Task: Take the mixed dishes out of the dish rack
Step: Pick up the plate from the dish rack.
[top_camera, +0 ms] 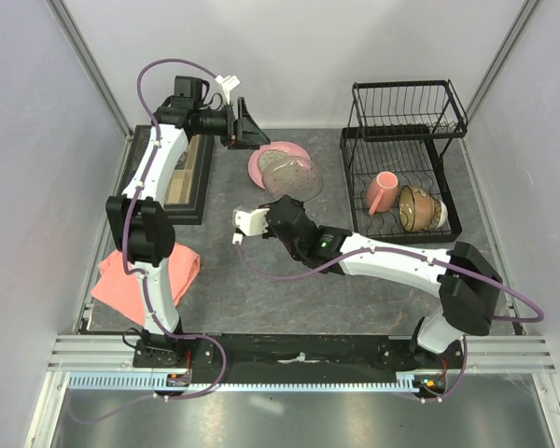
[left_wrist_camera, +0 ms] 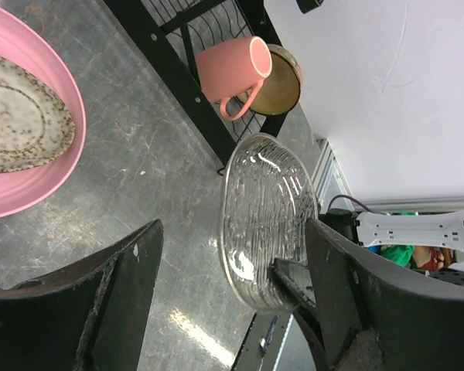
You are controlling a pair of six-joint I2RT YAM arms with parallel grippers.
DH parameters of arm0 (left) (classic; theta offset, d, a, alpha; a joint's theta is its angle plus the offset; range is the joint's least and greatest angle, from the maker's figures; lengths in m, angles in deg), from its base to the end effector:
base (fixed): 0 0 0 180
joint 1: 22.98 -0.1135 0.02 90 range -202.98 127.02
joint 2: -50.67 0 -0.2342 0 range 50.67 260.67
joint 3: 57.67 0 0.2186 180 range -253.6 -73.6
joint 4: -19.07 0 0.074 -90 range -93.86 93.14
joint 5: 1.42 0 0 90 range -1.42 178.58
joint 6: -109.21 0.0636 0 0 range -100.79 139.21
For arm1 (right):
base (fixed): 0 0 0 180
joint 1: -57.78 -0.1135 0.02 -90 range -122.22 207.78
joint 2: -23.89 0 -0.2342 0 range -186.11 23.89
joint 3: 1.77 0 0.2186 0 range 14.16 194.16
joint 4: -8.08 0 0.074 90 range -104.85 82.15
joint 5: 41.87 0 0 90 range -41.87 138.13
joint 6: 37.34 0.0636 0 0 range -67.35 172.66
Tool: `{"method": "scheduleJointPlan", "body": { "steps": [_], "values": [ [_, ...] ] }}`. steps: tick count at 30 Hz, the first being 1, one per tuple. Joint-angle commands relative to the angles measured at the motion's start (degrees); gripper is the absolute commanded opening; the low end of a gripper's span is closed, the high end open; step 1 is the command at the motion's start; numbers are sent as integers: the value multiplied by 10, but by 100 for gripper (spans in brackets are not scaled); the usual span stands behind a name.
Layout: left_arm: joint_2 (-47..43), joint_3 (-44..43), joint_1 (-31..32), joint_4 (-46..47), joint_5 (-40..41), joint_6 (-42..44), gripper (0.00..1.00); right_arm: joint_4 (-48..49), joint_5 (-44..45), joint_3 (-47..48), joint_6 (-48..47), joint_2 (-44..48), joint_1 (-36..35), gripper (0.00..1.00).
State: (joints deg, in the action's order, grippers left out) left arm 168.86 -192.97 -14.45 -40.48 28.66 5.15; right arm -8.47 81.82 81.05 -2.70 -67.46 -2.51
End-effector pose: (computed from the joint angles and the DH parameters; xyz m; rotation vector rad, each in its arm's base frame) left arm 0.4049 -0.1164 0.3128 0.4428 2.1791 -1.4042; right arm 0.2074 0.2923 0.2614 -1.4379 1.3445 -0.5319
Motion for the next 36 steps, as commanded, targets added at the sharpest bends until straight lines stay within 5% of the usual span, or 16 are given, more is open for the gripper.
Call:
{"method": "scheduleJointPlan", "body": {
  "steps": [1, 19, 31, 36],
  "values": [
    [0, 12, 17, 14, -2, -1, 80, 37, 33, 8, -19, -10, -14, 0],
    [6, 63, 55, 13, 36, 48, 73, 42, 46, 25, -30, -16, -30, 0],
    [7, 81, 68, 13, 34, 56, 39, 67, 62, 26, -42, -17, -29, 0],
    [5, 82, 70, 16, 32, 53, 12, 70, 70, 26, -44, -21, -29, 4]
  ]
}}
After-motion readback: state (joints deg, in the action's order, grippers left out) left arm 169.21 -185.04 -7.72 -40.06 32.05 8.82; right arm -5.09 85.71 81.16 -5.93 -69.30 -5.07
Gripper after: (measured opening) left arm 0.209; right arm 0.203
